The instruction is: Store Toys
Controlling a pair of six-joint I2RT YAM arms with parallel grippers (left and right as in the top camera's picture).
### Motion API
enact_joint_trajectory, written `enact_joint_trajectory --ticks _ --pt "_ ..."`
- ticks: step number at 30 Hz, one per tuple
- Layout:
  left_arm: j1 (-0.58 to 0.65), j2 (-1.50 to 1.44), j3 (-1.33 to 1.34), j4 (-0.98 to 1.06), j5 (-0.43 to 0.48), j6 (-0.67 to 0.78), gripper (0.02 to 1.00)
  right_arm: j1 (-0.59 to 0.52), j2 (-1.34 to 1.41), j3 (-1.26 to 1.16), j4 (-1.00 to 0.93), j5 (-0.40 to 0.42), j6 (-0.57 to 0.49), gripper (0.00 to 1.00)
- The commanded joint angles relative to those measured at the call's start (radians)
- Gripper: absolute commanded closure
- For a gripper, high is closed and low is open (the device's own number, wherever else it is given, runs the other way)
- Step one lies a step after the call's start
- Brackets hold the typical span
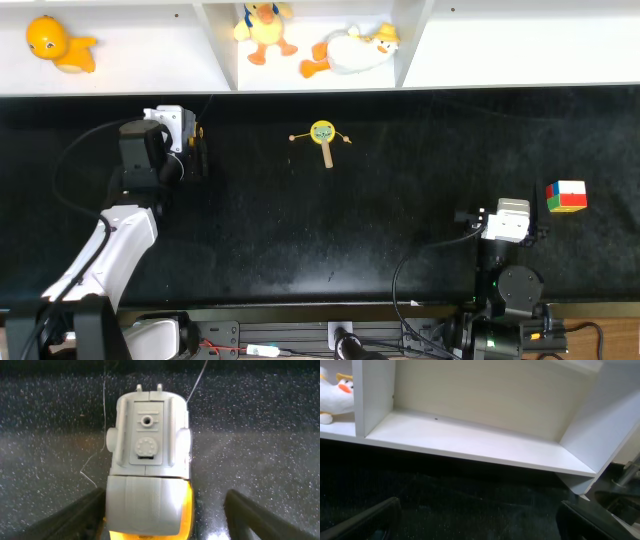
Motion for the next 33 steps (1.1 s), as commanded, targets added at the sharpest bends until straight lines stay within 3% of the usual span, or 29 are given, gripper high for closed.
enact_joint_trajectory --ticks 1,5,12,17,33 --pt "-0.006 0.004 -0.008 0.005 -0.009 -0.007 0.603 -0.002 -0.006 -0.014 0.005 -0.003 0.006 0.007" --pt "-0.006 -0.062 -0.010 -0.040 -0.010 -0.006 0.722 -0.002 -0.005 -0.014 0.005 -0.003 0.006 0.005" --pt "-0.006 -0.320 -0.011 -0.242 -0.010 -0.005 0.737 -0.002 -0.005 -0.014 0.005 -0.003 0.006 0.005" --pt "-0.006 -0.420 0.010 -0.263 -0.009 -0.003 0.739 -0.002 -0.005 -0.014 0.005 -0.003 0.006 0.005" --pt "-0.024 -0.004 0.365 -0.127 -0.009 -0.003 0.728 -0.002 -0.005 -0.014 0.005 -0.003 0.006 0.005"
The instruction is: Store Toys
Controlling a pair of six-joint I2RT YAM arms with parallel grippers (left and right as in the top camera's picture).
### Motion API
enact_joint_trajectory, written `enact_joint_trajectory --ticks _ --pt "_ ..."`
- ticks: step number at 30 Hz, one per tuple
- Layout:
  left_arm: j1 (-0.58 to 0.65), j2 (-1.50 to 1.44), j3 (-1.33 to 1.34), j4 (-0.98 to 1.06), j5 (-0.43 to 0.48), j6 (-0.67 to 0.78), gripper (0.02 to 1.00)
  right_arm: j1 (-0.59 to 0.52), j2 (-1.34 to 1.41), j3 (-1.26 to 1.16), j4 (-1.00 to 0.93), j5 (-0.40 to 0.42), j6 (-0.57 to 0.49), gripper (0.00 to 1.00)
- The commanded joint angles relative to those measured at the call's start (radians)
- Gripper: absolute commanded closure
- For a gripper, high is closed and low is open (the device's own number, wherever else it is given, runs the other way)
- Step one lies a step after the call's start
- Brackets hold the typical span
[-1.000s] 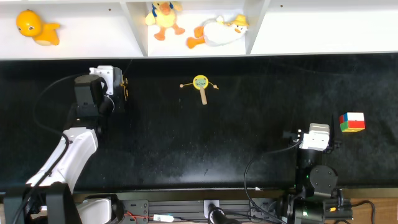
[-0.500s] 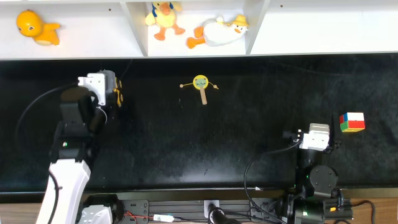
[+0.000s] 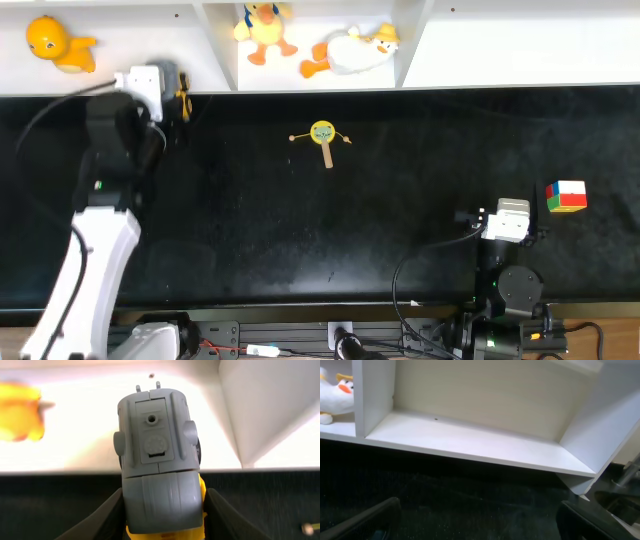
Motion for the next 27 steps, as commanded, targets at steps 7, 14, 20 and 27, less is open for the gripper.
enact_joint_trajectory --ticks 7,14,20,27 --pt "-0.010 0.351 0.272 0.089 -0.005 -0.003 0.726 -0.002 -0.005 -0.014 0.005 -0.003 0.007 0.005" --pt "-0.003 0.418 0.292 0.134 -0.005 -0.004 0.020 -0.002 -0.005 -0.014 0.005 -0.003 0.006 0.005" --pt "0.017 0.207 0.143 0.039 -0.009 0.006 0.020 -0.002 -0.005 -0.014 0.005 -0.003 0.007 0.005" --pt "0.019 -0.451 -0.383 0.081 -0.221 0.008 0.020 -0.002 -0.005 -0.014 0.005 -0.003 0.007 0.005"
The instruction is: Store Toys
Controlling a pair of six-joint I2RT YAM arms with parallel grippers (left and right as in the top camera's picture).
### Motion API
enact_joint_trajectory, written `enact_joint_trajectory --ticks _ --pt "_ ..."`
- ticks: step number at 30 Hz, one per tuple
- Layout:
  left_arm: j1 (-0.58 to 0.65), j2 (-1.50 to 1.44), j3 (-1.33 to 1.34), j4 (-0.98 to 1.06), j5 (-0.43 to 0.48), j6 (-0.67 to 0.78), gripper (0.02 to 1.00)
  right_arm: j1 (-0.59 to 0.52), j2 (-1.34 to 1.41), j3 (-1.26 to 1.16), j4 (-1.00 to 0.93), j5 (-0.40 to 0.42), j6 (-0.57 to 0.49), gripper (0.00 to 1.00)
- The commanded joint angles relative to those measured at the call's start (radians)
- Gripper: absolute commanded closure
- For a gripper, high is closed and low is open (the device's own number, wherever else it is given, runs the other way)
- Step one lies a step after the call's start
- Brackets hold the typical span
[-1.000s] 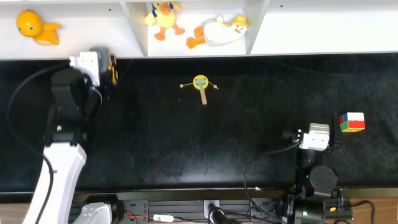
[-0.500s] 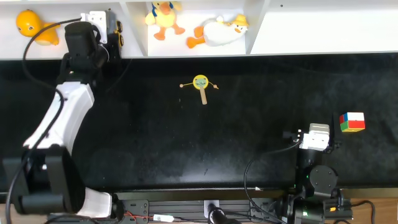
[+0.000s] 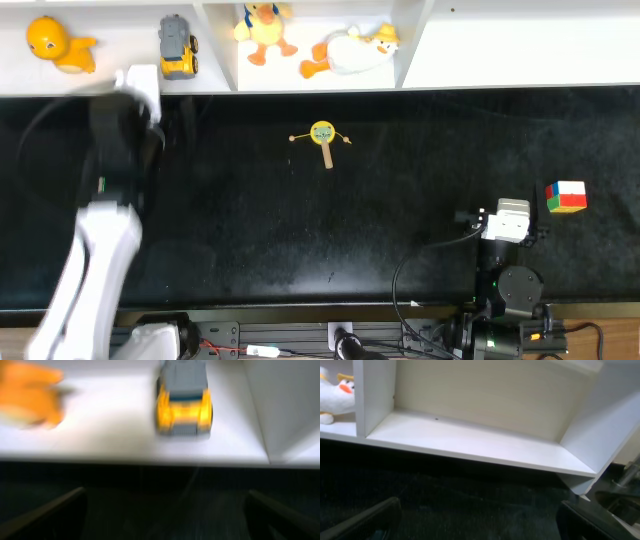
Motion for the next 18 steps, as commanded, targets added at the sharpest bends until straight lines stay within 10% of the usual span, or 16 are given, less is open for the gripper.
enact_joint_trajectory --ticks 1,9,18 --pt "0.003 -0.432 -0.319 0.068 -0.155 0.007 0.023 -0.002 -0.005 -0.014 0.006 -0.003 0.006 0.005" --pt "0.003 -0.889 -0.695 0.385 -0.021 0.000 0.020 -0.002 -0.005 -0.014 0.006 -0.003 0.006 0.007" --pt "-0.003 -1.176 -0.748 0.047 -0.014 -0.007 0.020 -0.002 -0.005 -0.014 0.006 -0.003 0.006 0.003"
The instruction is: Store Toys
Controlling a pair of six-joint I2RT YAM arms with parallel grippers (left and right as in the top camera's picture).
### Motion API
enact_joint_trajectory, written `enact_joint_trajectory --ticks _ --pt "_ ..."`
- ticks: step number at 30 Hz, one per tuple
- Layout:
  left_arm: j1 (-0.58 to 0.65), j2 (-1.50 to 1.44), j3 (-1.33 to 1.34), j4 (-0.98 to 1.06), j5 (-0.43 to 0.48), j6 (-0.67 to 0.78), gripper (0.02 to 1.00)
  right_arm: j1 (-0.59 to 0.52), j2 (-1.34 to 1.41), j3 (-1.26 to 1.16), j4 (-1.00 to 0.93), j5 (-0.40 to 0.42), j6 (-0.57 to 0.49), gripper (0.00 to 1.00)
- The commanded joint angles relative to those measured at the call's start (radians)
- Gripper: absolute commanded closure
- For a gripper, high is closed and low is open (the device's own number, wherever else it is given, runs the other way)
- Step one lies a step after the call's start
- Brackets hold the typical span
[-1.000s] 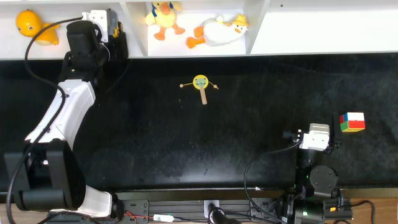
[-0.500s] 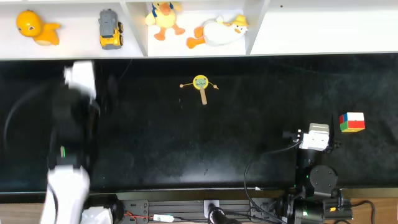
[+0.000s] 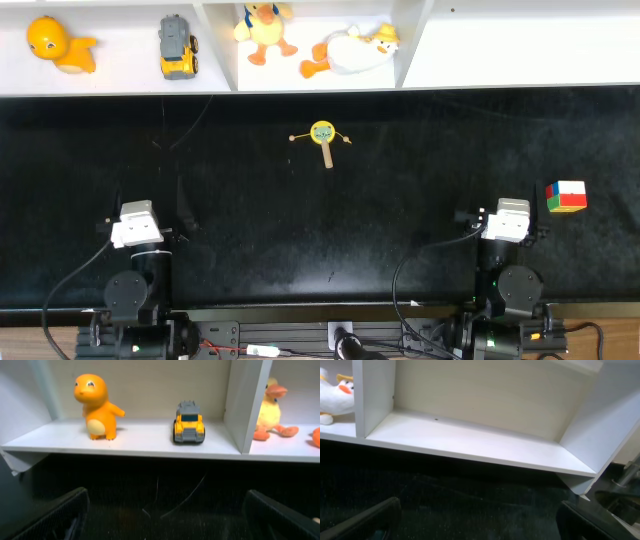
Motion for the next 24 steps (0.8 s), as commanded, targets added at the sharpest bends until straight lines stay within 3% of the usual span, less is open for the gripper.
enact_joint_trajectory --ticks 1,24 --pt "-0.002 -0.035 -0.006 -0.110 0.058 -0.007 0.020 -0.002 -0.006 -0.014 0.005 -0.003 0.004 0.005" --pt "-0.002 -0.035 -0.006 -0.109 0.086 -0.007 0.020 -0.002 -0.006 -0.014 0.005 -0.003 0.004 0.005"
